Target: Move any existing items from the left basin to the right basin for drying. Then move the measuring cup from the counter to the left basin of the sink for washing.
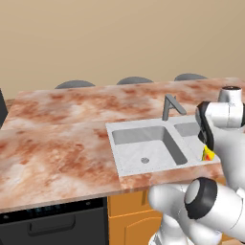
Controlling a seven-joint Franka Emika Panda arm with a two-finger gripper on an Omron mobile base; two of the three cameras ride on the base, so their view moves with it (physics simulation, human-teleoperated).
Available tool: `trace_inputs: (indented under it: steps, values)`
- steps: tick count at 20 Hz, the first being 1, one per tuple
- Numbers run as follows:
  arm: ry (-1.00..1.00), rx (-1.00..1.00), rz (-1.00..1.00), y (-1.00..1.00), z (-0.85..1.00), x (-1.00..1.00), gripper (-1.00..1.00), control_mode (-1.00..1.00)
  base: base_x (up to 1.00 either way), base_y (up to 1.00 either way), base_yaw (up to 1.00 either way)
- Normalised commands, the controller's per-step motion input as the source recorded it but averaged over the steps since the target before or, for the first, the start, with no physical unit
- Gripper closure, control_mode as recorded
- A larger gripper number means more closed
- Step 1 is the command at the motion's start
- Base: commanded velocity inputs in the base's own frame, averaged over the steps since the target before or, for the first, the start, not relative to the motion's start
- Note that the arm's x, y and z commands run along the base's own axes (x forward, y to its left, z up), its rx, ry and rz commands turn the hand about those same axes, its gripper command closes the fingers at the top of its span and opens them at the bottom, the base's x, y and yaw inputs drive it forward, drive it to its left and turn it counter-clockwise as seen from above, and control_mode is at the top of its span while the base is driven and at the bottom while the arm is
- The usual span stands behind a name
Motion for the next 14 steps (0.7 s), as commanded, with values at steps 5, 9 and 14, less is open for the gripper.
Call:
trace_inputs:
  steps: [5, 9, 14]
  values:
    - [0.18, 0.0, 0.02, 0.94, 0.15, 0.41, 1.0, -1.0, 0.0, 0.0, 0.0]
    - [0.18, 0.0, 0.05, 0.88, 0.02, 0.38, 1.0, -1.0, 0.0, 0.0, 0.0]
    - [0.1, 0.0, 0.05, 0.76, -0.08, 0.41, 1.0, -1.0, 0.0, 0.0, 0.0]
